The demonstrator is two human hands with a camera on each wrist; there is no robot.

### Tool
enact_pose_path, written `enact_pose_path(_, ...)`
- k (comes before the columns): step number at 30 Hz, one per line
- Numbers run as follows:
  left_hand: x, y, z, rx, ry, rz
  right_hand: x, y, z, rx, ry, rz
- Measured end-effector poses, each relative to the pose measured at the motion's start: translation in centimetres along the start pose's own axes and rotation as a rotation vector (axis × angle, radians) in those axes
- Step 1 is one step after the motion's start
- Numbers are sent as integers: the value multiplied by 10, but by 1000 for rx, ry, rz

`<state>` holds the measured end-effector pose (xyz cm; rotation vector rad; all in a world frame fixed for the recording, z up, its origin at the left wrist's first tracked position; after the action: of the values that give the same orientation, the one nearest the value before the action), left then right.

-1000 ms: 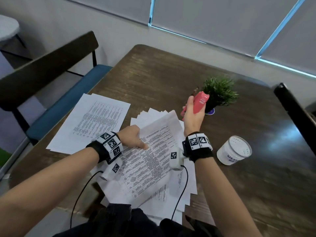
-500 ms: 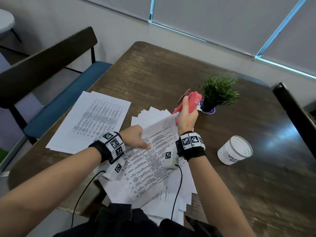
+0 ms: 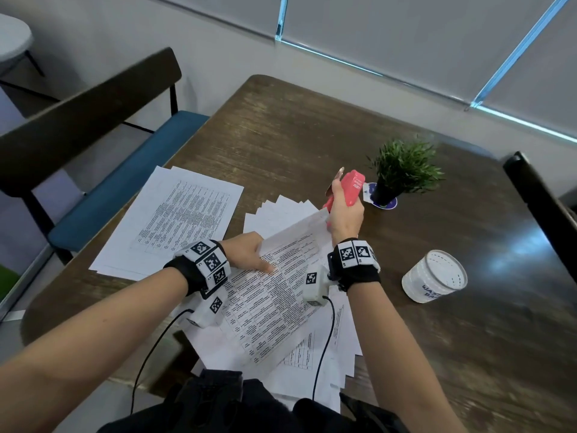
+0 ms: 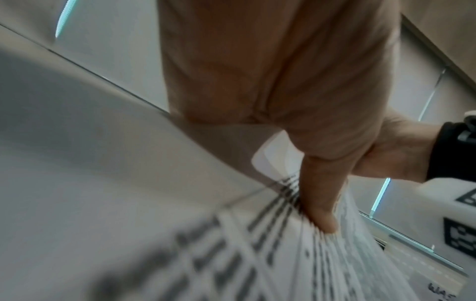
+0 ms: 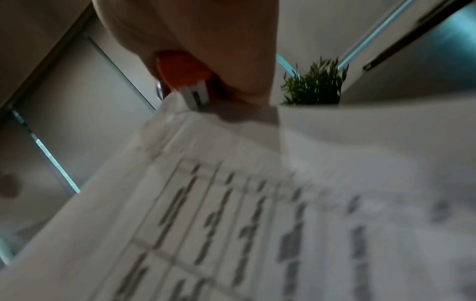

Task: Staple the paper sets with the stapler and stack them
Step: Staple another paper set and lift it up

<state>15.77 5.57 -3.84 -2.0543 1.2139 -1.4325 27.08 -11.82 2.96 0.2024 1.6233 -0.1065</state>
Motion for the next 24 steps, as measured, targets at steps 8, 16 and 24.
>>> enact_pose_path(8,-57,-33,-14,107,-139,-63,81,-49,6,33,247,-613)
enact_pose_path(16,-96,-58,-27,443,-199,-215,96,-48,-10,105,7,-1094)
enact_pose_path(24,-90,-95,-35,715,-62,-531,128,33,-46,-425,360,-175)
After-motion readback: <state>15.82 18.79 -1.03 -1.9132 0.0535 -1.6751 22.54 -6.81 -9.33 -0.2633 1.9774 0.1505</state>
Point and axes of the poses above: each hand's wrist, its own z-axis towards the middle knuckle, its own y-axis out of the palm, x = y × z, the point moved 8 cm from there along z, towards the middle knuckle, and after that the axes turned 9 degrees about z, right-handed, at the moved point
